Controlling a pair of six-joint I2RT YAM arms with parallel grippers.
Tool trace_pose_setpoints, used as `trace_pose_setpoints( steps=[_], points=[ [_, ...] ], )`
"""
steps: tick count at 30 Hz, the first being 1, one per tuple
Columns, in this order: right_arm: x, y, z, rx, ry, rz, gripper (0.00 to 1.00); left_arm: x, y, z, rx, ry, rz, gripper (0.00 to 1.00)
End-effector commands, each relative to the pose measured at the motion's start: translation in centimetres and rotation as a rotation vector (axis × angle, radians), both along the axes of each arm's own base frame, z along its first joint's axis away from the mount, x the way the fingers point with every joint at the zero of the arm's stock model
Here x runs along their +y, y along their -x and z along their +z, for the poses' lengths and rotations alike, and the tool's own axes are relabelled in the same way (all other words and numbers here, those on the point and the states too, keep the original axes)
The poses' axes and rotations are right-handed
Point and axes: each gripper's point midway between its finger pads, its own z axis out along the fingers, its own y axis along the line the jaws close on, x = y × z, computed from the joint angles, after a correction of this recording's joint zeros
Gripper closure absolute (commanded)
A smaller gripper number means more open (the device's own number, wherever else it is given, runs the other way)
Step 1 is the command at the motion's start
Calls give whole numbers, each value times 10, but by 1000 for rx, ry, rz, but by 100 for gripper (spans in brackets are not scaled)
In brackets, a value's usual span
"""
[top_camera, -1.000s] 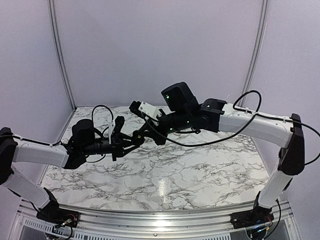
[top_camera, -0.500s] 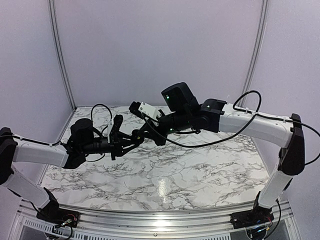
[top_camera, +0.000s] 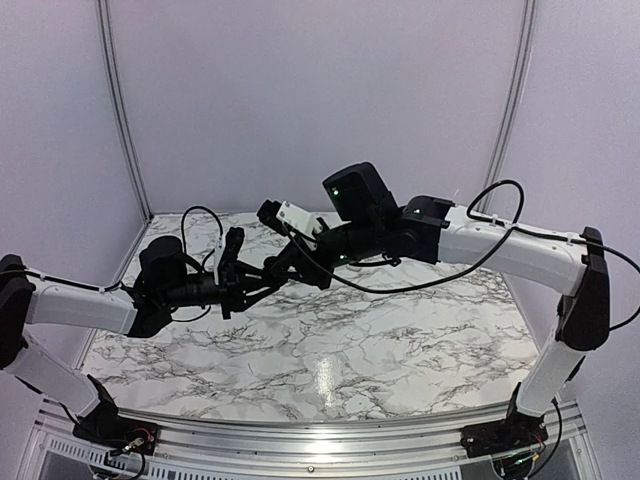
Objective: Insert the wireless bluetooth earbuds into the charging case
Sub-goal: Adjust the left earbud in the left side groove of the charging case.
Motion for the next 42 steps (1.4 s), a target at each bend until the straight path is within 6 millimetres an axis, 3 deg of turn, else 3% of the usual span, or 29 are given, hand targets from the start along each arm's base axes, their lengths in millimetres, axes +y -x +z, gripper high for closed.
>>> trace_pose_setpoints(
  steps=[1,7,19,27,31,42],
  points=[
    [-6,-3,7,-11,8,-24,73,-4,8,26,-82,75,-43,100],
    [-8,-5,15,-34,-8,-35,57,-4,9,24,-73,74,-50,100],
    [-12,-3,36,-76,-64,-35,50,-6,9,21,-65,67,-59,100],
    [-22,10,61,-136,-129,9,33,-8,15,19,-55,66,-101,100],
    [-25,14,47,-124,-76,40,25,-8,22,20,-52,69,-140,100],
    [-21,18,23,-77,-10,79,16,-11,30,22,-42,73,-190,100]
  ],
)
